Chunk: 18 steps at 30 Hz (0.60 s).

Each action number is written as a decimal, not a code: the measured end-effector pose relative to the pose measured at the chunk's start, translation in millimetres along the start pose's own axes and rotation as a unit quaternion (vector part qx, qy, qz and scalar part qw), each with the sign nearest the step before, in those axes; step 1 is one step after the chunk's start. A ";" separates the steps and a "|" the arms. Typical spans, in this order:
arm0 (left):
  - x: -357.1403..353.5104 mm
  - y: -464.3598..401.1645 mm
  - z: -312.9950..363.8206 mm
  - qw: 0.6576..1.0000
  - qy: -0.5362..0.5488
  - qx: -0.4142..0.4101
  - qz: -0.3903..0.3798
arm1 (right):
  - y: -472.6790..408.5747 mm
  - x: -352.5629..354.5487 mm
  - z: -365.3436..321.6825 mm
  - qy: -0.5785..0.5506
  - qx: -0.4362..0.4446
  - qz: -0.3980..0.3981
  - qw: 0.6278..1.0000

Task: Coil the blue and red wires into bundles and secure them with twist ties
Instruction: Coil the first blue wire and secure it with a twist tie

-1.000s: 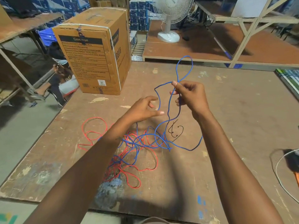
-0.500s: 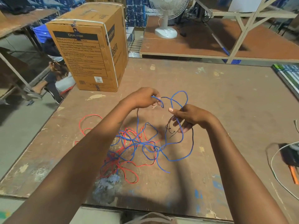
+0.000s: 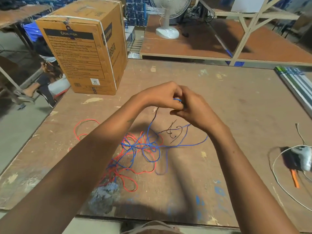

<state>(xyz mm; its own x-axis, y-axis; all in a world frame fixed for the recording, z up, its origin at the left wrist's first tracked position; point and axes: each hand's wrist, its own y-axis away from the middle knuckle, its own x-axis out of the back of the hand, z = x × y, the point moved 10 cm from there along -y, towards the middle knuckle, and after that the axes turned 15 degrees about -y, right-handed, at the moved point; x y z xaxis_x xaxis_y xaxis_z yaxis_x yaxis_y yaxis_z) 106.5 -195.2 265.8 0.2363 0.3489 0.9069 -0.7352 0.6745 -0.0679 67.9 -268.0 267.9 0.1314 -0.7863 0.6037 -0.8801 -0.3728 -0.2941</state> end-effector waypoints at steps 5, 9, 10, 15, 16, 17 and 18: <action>-7.9 19.9 -37.1 0.992 0.068 0.052 0.097 | 6.7 1.8 25.8 0.055 -0.070 -0.035 0.995; -76.9 51.5 -87.2 0.983 0.136 0.116 0.037 | 24.4 26.1 37.9 -0.138 -0.120 -0.020 0.983; -92.5 61.7 -99.4 0.975 0.174 0.136 0.027 | 28.9 36.6 40.6 -0.213 -0.136 0.001 0.968; -135.5 88.8 -140.7 0.923 0.296 0.246 0.002 | 58.6 86.2 26.3 -0.422 -0.228 0.053 0.876; -137.3 88.5 -139.4 0.923 0.296 0.247 -0.001 | 63.7 94.2 15.9 -0.442 -0.228 0.044 0.866; -138.3 86.5 -136.1 0.924 0.296 0.242 -0.002 | 67.8 99.9 5.0 -0.460 -0.225 0.034 0.859; -138.3 83.4 -131.4 0.926 0.294 0.235 -0.003 | 69.2 102.9 -2.5 -0.480 -0.220 0.021 0.849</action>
<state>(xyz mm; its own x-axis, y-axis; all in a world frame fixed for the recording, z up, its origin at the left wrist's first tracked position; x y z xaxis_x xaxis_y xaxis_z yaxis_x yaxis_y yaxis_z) 96.0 -101.7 80.1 0.4453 0.7338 0.5131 -0.8953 0.3682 0.2506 19.4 -373.5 311.6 0.2202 -0.9124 -0.3451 -0.9508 -0.2798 0.1329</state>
